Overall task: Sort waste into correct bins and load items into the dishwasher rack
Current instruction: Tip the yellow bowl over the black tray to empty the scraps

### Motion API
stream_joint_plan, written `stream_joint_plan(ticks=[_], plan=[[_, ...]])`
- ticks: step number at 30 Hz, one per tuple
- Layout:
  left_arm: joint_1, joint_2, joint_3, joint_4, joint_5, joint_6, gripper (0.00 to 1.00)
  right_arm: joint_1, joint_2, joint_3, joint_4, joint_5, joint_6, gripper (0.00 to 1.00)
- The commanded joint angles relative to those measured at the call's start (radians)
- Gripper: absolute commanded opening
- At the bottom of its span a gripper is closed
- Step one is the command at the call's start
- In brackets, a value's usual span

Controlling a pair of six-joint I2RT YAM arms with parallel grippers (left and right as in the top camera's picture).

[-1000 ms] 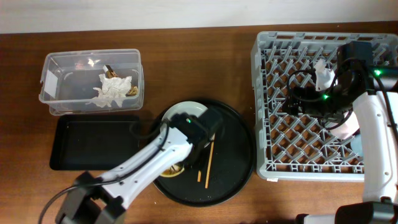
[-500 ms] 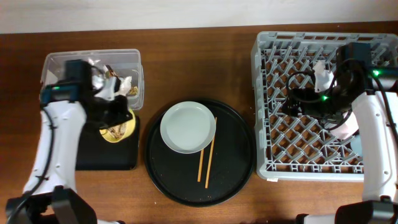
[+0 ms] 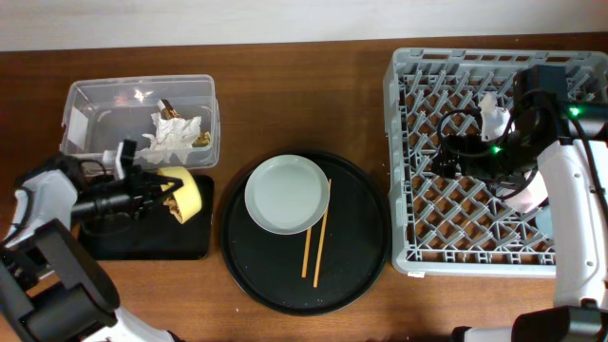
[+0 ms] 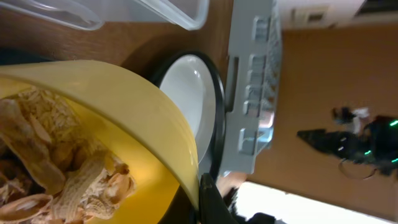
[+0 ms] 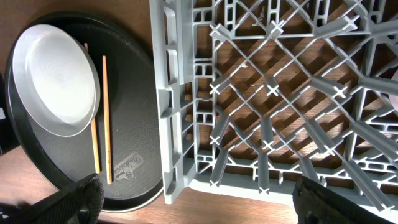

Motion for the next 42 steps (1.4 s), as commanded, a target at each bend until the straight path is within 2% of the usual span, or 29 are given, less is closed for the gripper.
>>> stream_joint_plan(ticks=[1,2,3,4,7,12,13,14,15,17,18,19,20,25,30,36,39,42], plan=[[0.063,0.037,-0.028,-0.090,0.189,0.030,0.00,0.007,0.002,-0.006,0.002,0.009,-0.010,0.98],[0.070,0.037,-0.030,-0.138,0.236,0.101,0.00,0.007,0.002,-0.006,0.002,0.009,-0.010,0.98],[0.073,0.037,-0.030,-0.033,0.107,0.153,0.00,0.007,0.002,-0.006,0.003,0.009,-0.010,0.98],[0.073,0.037,-0.030,-0.026,0.084,0.140,0.00,0.007,0.002,-0.006,0.002,0.009,-0.010,0.98],[0.072,0.037,-0.031,-0.079,0.182,0.267,0.00,0.007,0.002,-0.006,-0.002,0.009,-0.010,0.98],[0.084,0.037,-0.031,-0.056,0.189,0.275,0.00,0.007,0.002,-0.006,-0.005,0.009,-0.010,0.98],[0.096,0.037,-0.031,-0.078,0.229,0.285,0.00,0.007,0.002,-0.006,-0.005,0.009,-0.010,0.98],[0.096,0.037,-0.031,-0.122,0.259,0.390,0.00,0.007,0.002,-0.006,-0.005,0.009,-0.010,0.98],[0.098,0.037,-0.031,-0.108,0.252,0.417,0.00,0.007,0.002,-0.006,-0.005,0.009,-0.010,0.98],[0.106,0.037,-0.031,-0.081,0.258,0.338,0.00,0.007,0.002,-0.006,-0.005,0.009,-0.010,0.98],[0.107,0.036,-0.031,-0.128,0.305,0.381,0.00,0.007,0.002,-0.006,-0.005,0.009,-0.010,0.98],[0.101,0.032,-0.031,-0.209,0.332,0.544,0.00,0.007,0.002,-0.006,-0.005,0.009,-0.010,0.99],[0.101,0.032,-0.031,-0.222,0.332,0.560,0.00,0.007,0.002,-0.006,-0.005,0.009,-0.010,0.98],[0.104,0.032,-0.031,-0.275,0.446,0.521,0.00,0.007,0.002,-0.006,-0.005,0.009,-0.011,0.98],[0.108,0.032,-0.031,-0.301,0.451,0.521,0.00,0.007,0.002,-0.006,-0.005,0.009,-0.010,0.98],[0.081,0.031,-0.015,-0.321,0.336,0.522,0.00,0.007,0.002,-0.006,-0.005,0.009,-0.010,0.98],[0.048,0.030,0.059,-0.365,0.288,0.522,0.00,0.007,0.002,-0.006,-0.005,0.009,-0.010,0.98],[-0.040,0.023,0.185,-0.415,0.230,0.520,0.00,0.007,0.002,-0.006,-0.005,0.009,-0.010,0.98]])
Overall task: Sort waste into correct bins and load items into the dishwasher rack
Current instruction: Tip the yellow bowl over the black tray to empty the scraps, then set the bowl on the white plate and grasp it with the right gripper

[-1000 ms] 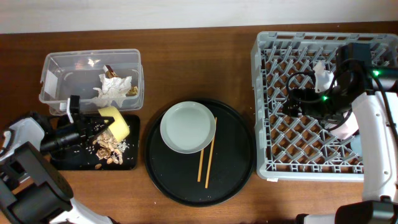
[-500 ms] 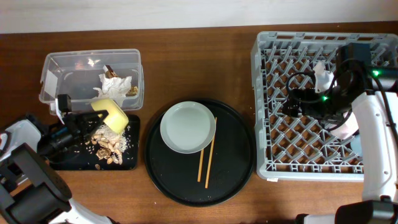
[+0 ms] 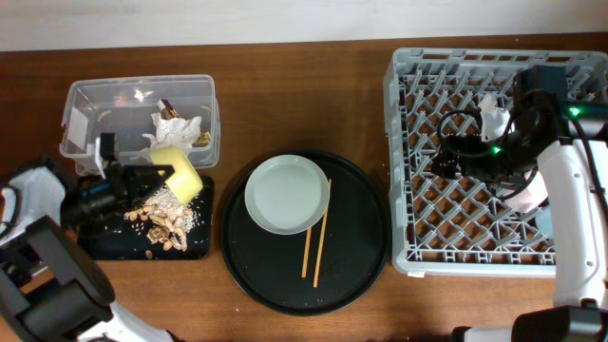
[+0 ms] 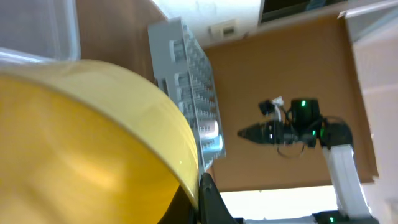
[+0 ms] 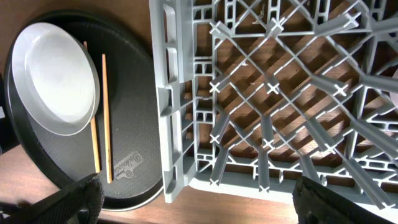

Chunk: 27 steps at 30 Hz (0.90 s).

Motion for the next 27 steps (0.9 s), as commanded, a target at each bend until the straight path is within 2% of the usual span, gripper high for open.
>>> stream_joint_plan(ticks=[1,4,7,14,19,24,25,26,27], plan=[[-0.109,-0.012,0.143,-0.024,-0.077,-0.014,0.00,0.007,0.002,-0.005,0.000,0.009,-0.010,0.98],[-0.254,-0.012,0.245,0.050,-0.275,-0.211,0.01,0.007,0.002,-0.005,0.000,0.009,-0.010,0.98],[-0.416,-0.012,0.303,0.153,-0.541,-0.453,0.00,0.007,0.002,-0.005,0.000,0.009,-0.010,0.98],[-0.830,-0.012,0.311,0.370,-0.960,-0.779,0.00,0.007,0.002,-0.005,0.001,0.009,-0.010,0.98],[-1.054,0.030,0.311,0.448,-1.163,-0.910,0.00,0.007,0.002,-0.005,0.000,0.009,-0.010,0.98],[-1.140,0.127,0.311,0.480,-1.173,-0.962,0.01,0.007,0.002,-0.005,0.000,0.009,-0.010,0.98],[-1.149,0.131,0.311,0.484,-1.173,-0.962,0.06,0.007,0.002,-0.005,0.000,0.009,-0.010,0.98],[-1.164,0.131,0.311,0.494,-1.173,-0.962,0.21,0.007,0.002,-0.005,0.000,0.009,-0.010,0.98],[-1.167,0.131,0.311,0.494,-1.173,-0.962,0.26,0.007,0.002,-0.005,0.000,0.009,-0.010,0.98]])
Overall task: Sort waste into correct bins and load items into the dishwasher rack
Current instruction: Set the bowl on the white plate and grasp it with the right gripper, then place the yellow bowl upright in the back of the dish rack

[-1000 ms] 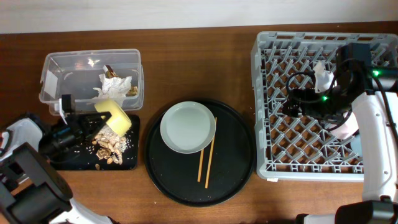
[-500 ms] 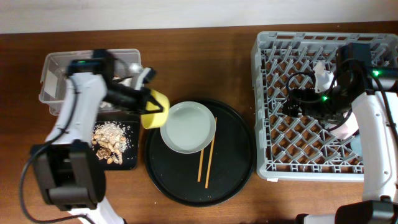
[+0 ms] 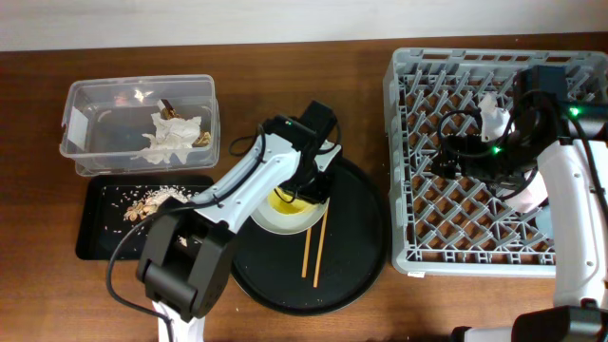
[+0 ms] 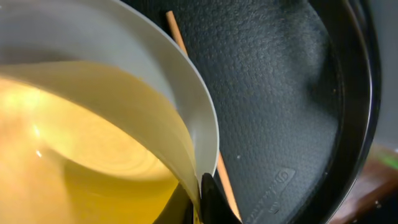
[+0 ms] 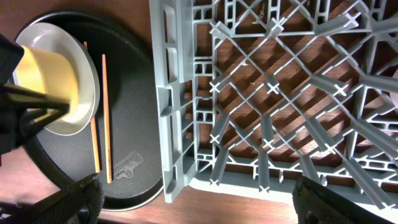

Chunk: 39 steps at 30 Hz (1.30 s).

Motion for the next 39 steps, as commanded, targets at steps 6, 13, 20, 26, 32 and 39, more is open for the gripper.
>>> stream_joint_plan(ticks=[6,13,20,26,32,39], plan=[[0.053,-0.123,0.070,-0.111,-0.026,-0.016,0.30,0.007,0.002,-0.005,0.023,-0.050,-0.010,0.98],[0.377,-0.439,0.070,-0.277,-0.050,-0.016,0.85,0.203,0.017,-0.006,0.125,-0.099,0.028,0.98],[0.608,-0.471,0.069,-0.348,-0.097,-0.016,0.99,0.513,0.229,-0.006,0.305,-0.095,0.195,0.92],[0.609,-0.471,0.069,-0.348,-0.097,-0.015,0.99,0.663,0.478,-0.006,0.408,-0.032,0.370,0.59],[0.609,-0.471,0.069,-0.356,-0.096,-0.016,0.99,0.634,0.506,0.021,0.409,-0.015,0.394,0.04],[0.609,-0.471,0.069,-0.355,-0.096,-0.016,0.99,0.404,0.259,0.162,0.249,0.214,0.285,0.04]])
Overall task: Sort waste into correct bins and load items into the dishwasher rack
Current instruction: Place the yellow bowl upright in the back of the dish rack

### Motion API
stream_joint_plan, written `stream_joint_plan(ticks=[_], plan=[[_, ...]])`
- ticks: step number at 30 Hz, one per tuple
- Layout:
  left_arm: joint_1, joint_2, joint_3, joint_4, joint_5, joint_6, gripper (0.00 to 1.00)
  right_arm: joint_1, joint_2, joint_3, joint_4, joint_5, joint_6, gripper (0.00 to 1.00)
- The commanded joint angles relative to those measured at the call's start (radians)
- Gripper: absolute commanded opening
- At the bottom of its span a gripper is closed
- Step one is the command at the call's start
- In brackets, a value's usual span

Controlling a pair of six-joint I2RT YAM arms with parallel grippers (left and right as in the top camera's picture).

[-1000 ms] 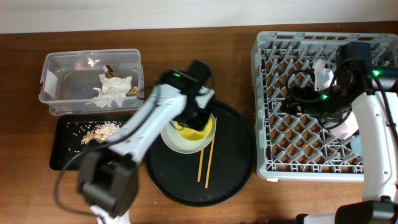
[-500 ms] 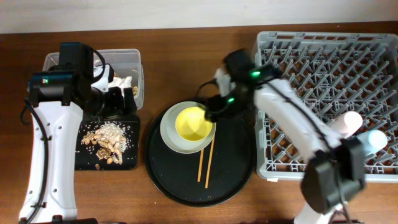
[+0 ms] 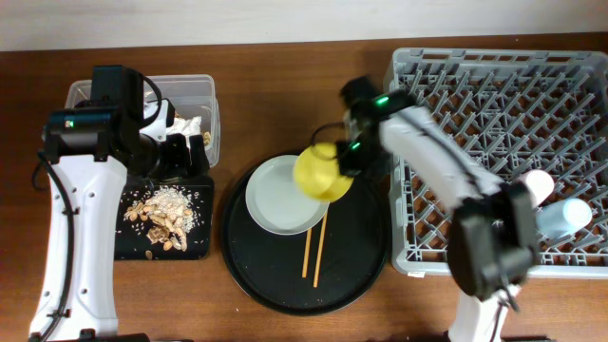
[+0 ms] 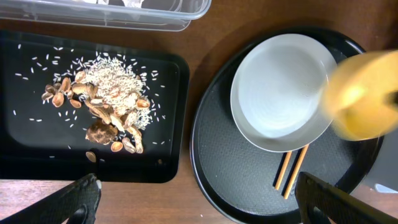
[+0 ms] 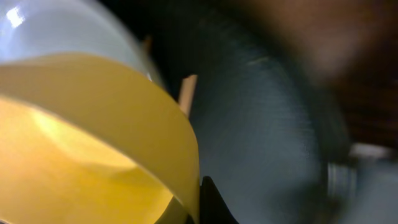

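Note:
A yellow bowl (image 3: pixel 323 171) hangs tilted over the right edge of the white plate (image 3: pixel 280 195), and my right gripper (image 3: pixel 348 154) is shut on its rim. In the right wrist view the bowl (image 5: pixel 93 124) fills the frame, with one fingertip (image 5: pixel 206 199) pressed to its wall. Two chopsticks (image 3: pixel 315 242) lie on the round black tray (image 3: pixel 361 256) beside the plate. My left gripper (image 3: pixel 171 157) hovers open over the rectangular black tray (image 3: pixel 197 245), its fingers (image 4: pixel 81 199) spread wide with nothing between them. Rice and nut shells (image 4: pixel 106 115) lie on that tray.
A clear bin (image 3: pixel 142 95) with crumpled paper stands at the back left. The grey dishwasher rack (image 3: pixel 503 161) fills the right side, with a white cup (image 3: pixel 537 185) and a clear cup (image 3: pixel 570 214) near its right edge.
The yellow bowl was in my left gripper, resting on the white plate. Now my right gripper holds it above the plate's right edge, and my left gripper is open over the scrap tray.
My left gripper held the bowl full of scraps over the rectangular tray while my right gripper waited open above the rack. Then the bowl was tipped and scraps lay on the tray. Then the empty bowl sat on the white plate. Now my right gripper has it.

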Motion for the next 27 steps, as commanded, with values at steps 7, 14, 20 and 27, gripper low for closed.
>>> stream_joint_plan(ticks=[7,14,20,27], plan=[[0.004,-0.008,0.008,0.000,-0.007,0.002,0.99,-0.489,-0.417,0.080,0.144,0.530,-0.071,0.04],[0.004,-0.008,0.008,0.000,-0.007,0.002,0.99,-0.663,-0.296,0.080,0.322,1.115,0.025,0.04],[0.003,-0.008,0.008,-0.001,-0.007,0.002,0.99,-0.668,-0.014,0.080,0.551,1.406,-0.174,0.04],[0.003,-0.008,0.008,-0.001,0.000,0.002,0.99,-0.660,0.172,0.079,0.541,1.315,-0.164,0.04]])
